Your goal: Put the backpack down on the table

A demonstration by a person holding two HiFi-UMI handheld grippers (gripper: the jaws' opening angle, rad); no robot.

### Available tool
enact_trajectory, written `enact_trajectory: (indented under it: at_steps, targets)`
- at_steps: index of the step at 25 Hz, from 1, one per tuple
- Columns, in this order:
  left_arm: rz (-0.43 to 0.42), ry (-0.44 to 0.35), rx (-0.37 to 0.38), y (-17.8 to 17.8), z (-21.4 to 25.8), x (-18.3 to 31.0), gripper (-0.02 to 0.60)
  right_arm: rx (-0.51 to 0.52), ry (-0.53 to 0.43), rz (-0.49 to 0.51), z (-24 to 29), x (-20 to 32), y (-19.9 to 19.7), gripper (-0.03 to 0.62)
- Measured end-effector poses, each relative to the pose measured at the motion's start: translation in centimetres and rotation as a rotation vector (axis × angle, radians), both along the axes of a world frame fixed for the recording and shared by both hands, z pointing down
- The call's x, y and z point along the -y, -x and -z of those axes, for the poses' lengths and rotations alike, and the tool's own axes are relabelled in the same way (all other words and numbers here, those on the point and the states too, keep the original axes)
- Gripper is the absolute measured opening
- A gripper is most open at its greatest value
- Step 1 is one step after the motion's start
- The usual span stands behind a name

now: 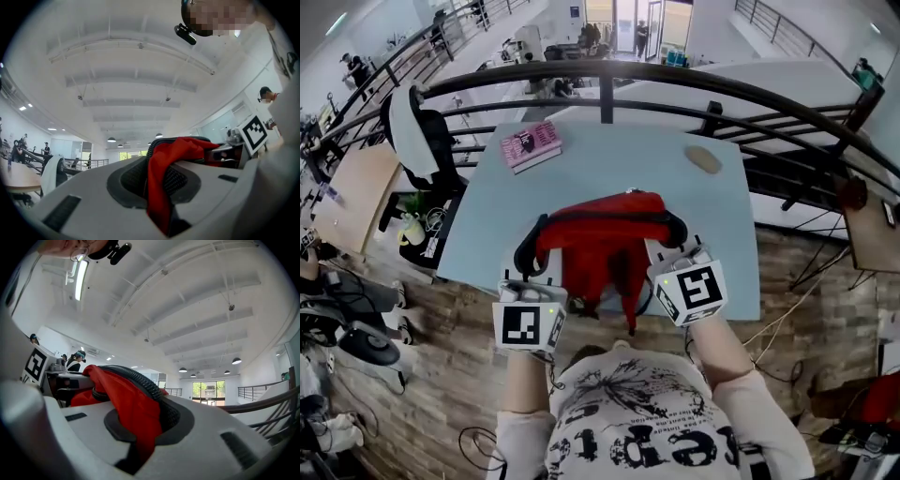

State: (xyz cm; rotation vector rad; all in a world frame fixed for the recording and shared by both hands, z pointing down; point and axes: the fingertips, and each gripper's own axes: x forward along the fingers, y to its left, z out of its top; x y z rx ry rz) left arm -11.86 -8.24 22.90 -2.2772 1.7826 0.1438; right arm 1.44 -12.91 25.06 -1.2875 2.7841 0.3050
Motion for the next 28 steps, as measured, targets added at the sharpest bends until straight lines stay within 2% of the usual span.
enact_trajectory:
  at_steps: [4, 11, 14, 23, 28]
  targets:
    - [-0.009, 0.034, 0.002, 0.9, -1.6, 7.2, 0.06, 0.006, 0.035, -0.03, -2.0, 7.1, 0.7, 0.026]
    - [-0.096, 0.062, -0.009, 2.2, -2.6, 17.6, 0.06, -0.001, 0.073, -0.087, -3.0, 16.5, 1.8, 0.026]
    - [-0.136, 0.081, -0.01, 3.0, -2.3, 21.4, 0.06, 0.002, 0.074, -0.124, -2.6, 19.8, 2.4, 0.026]
    - [-0.252, 0.077, -0.012, 4.4, -2.2, 32.1, 0.06, 0.006, 0.059, -0.221, -2.2, 29.1, 3.5, 0.026]
    - [-0.274, 0.092, -0.003, 6.7, -3.3, 37.2, 0.06, 0.004, 0.098, -0.249, -3.3, 33.7, 5.7, 0.025]
